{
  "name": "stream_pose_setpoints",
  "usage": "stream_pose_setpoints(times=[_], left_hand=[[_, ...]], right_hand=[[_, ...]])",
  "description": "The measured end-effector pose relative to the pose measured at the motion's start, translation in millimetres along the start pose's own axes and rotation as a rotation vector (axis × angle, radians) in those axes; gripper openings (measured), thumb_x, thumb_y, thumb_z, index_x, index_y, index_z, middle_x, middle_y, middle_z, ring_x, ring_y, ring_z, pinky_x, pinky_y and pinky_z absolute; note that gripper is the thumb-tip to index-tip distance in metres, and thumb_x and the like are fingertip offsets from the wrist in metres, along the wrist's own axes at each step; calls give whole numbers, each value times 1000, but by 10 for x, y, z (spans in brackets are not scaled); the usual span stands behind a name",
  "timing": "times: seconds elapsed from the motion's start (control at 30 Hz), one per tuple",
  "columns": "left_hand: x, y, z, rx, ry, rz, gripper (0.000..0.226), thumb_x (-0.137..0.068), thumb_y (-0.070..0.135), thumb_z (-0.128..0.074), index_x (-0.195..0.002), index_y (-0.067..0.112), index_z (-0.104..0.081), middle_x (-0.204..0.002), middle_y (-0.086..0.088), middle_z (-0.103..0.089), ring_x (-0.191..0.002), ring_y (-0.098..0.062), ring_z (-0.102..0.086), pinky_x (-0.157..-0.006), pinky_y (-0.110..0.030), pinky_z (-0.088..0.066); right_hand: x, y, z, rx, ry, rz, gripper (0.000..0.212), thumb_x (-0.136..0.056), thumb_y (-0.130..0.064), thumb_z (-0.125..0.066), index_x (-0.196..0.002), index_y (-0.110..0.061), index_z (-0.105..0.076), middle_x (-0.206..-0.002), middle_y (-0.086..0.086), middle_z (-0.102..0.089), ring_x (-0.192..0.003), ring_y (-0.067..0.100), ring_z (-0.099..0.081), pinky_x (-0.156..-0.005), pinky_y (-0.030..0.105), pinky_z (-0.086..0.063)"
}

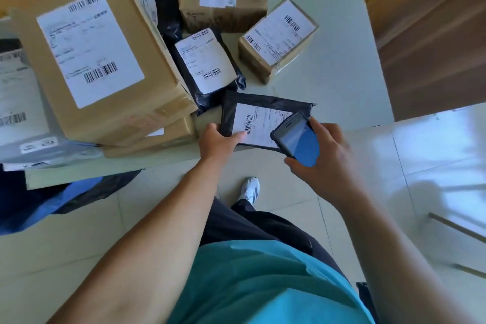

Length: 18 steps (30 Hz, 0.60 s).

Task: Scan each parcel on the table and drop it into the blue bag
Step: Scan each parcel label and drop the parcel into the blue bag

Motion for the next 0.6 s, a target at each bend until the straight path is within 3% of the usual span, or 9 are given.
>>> stream_pose_setpoints(times=[0.07, 0.2, 0.43, 0.6], left_hand=[[-7, -30, 29, 76, 3, 28, 51, -70, 32, -89, -109, 15, -61, -104, 0, -71, -94, -20, -70, -75, -34, -58], [-46, -53, 174, 89, 125, -12, 25, -69, 25, -79, -87, 26, -62, -92, 2, -73, -89, -24, -73, -81, -46, -63], [113, 71, 273, 115, 233, -163, 20, -80, 26, -80, -74, 29, -62, -82, 6, -72, -81, -24, -74, -79, -46, -63], [466, 585, 464, -17, 273, -407, 13, -88, 20, -78, -81, 16, -68, -74, 11, -67, -71, -13, -66, -67, -30, -53]], right_hand=[[-9, 4, -10, 52, -43, 5, 95, -70, -44, -83, -149, -17, -36, -129, -1, -44, -113, 19, -47, -89, 27, -40], [14, 16, 16, 115, -97, 4, 95, -72, -47, -80, -151, -22, -33, -132, -2, -43, -117, 20, -46, -93, 33, -42], [40, -42, 47, 191, -105, 18, 97, -71, -50, -79, -151, -22, -31, -134, -2, -43, -117, 23, -49, -93, 40, -47], [79, -158, 139, 219, -51, 60, 96, -68, -54, -78, -148, -24, -33, -126, -1, -44, -108, 23, -51, -84, 42, -52]])
Point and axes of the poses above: each hand's wrist, its own x-axis away from the middle knuckle, its own z-axis out of the back of the hand, y = z × x, the point moved 7 cm from there along -x, towards the middle knuckle
